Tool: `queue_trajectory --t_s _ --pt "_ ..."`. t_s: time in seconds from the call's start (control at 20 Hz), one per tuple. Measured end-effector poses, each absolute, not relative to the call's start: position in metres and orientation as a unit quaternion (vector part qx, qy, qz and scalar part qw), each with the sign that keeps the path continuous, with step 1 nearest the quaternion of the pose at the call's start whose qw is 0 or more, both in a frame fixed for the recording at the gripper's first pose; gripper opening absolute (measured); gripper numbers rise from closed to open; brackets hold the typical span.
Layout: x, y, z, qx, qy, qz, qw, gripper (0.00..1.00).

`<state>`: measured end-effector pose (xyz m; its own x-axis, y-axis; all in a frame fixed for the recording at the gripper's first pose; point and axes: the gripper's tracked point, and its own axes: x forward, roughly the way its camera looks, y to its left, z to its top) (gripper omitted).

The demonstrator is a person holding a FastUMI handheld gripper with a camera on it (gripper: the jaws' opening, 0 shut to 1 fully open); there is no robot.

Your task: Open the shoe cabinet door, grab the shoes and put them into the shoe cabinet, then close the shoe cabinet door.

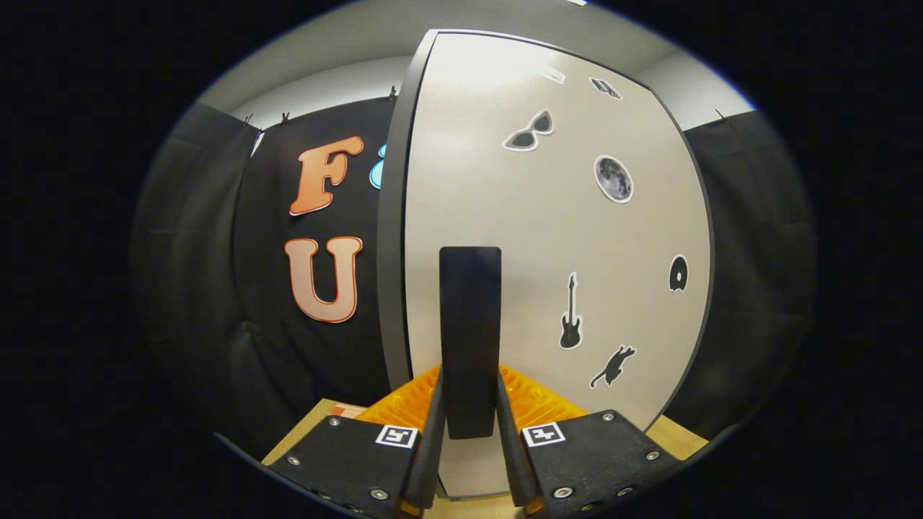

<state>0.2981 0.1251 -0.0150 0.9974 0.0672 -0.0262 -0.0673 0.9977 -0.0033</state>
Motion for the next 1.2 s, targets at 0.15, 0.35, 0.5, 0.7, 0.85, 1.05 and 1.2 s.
queue_trajectory --t_s 0.15,0.35,0.5,0.7,0.85,1.05,1.2 --pt "0.295 0.123 -0.015 0.0 0.024 0.037 0.999 0.33" --pt "0.281 0.118 -0.014 0.002 0.038 0.027 0.999 0.29" --pt "0.262 0.111 -0.015 0.01 0.041 0.023 0.999 0.29" --pt "0.243 0.099 -0.014 0.012 0.044 0.019 0.999 0.26" --pt "0.235 0.092 -0.016 0.019 0.048 0.014 0.999 0.26" --pt "0.228 0.081 -0.016 0.022 0.047 0.005 0.999 0.25" --pt "0.222 0.073 -0.017 0.021 0.049 -0.006 0.999 0.25"
